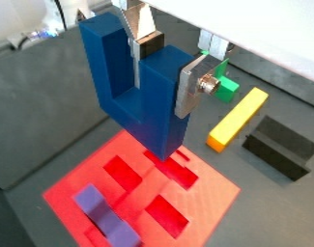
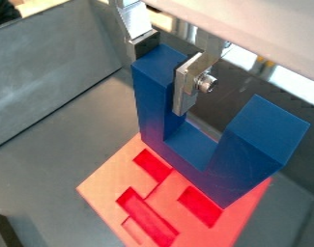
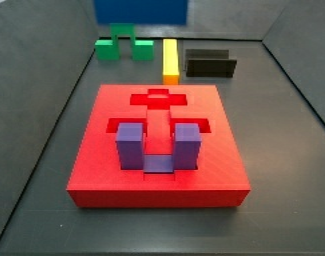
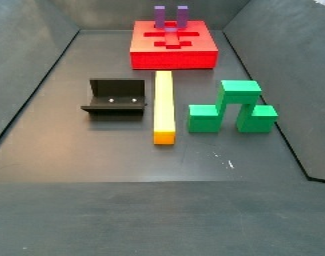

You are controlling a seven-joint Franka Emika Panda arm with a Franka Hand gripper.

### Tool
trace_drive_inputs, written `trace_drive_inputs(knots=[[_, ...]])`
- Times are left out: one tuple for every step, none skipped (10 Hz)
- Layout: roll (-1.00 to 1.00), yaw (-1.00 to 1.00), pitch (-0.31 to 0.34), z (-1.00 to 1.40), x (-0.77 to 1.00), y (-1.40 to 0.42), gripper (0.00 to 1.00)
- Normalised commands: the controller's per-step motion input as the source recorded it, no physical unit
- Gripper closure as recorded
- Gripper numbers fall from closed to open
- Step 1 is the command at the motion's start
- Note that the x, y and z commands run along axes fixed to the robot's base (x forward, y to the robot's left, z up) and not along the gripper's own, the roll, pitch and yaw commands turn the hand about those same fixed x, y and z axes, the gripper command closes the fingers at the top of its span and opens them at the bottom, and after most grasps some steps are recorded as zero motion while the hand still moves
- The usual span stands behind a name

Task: Pick up the blue object. Move up. Move to above the board. Insert the blue object.
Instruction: Insert the blue object.

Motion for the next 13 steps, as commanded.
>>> trace_drive_inputs(knots=[[0.23,0.09,-0.017,-0.71,0.49,0.32,1.0],[0.27,0.14,-0.01,-0.65,0.39,0.27,1.0],[0.33,0.11,0.0,-0.58,0.35,0.16,1.0],[0.29,0.05,0.0,-0.67,0.28,0.05,1.0],[0.29,0.05,-0.034,-0.71,0.0,0.02,1.0],[0.23,0.0,-0.06,-0.7,-0.01,0.02,1.0],[0.14,0.0,-0.06,-0.58,-0.01,0.06,1.0],[0.05,0.01,0.0,-0.31,0.0,0.03,1.0],[0.0,0.0,-0.029,-0.26,-0.04,0.01,1.0],[0.0,0.0,-0.03,-0.22,-0.02,0.01,1.0],[0.0,0.0,-0.027,-0.04,0.0,0.0,1.0],[0.0,-0.01,-0.066,-0.2,-0.14,0.0,1.0],[0.0,-0.01,-0.08,-0.25,-0.18,0.0,1.0]])
